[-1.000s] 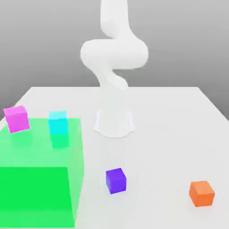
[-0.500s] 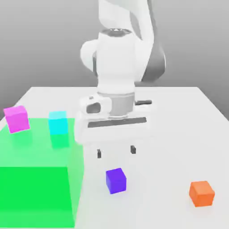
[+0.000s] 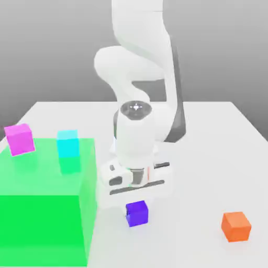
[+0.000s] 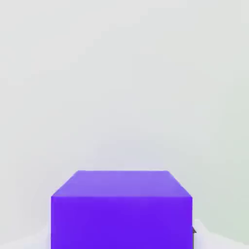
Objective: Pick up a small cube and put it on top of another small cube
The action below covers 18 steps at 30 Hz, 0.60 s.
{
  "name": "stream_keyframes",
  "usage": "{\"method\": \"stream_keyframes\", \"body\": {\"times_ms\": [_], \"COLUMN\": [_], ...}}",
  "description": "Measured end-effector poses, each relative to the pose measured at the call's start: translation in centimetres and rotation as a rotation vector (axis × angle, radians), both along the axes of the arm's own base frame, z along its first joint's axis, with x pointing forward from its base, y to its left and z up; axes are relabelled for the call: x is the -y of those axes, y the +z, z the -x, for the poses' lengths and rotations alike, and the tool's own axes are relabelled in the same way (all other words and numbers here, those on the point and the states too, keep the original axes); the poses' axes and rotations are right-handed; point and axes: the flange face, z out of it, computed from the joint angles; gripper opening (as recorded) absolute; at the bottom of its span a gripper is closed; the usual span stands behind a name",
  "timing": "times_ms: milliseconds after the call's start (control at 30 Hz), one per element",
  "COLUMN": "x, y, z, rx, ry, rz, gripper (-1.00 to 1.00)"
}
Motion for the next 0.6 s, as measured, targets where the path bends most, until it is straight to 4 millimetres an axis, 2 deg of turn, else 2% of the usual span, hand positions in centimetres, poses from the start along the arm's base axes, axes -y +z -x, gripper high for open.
{"method": "stream_keyframes", "body": {"times_ms": [233,367,400,433,600], "x": [0.0,-1.3,-2.5,-4.7,-21.4], "y": [5.3,7.2,7.5,7.8,10.3], "z": [0.0,-2.9,-3.5,-4.0,-4.4], "rx": [0.001,-0.001,-0.001,-0.001,0.000], "ry": [0.000,-0.025,-0.010,0.028,0.290], "rz": [0.000,0.005,0.006,0.006,0.003], "gripper": [-1.00,-1.00,-1.00,-1.00,-1.00]}}
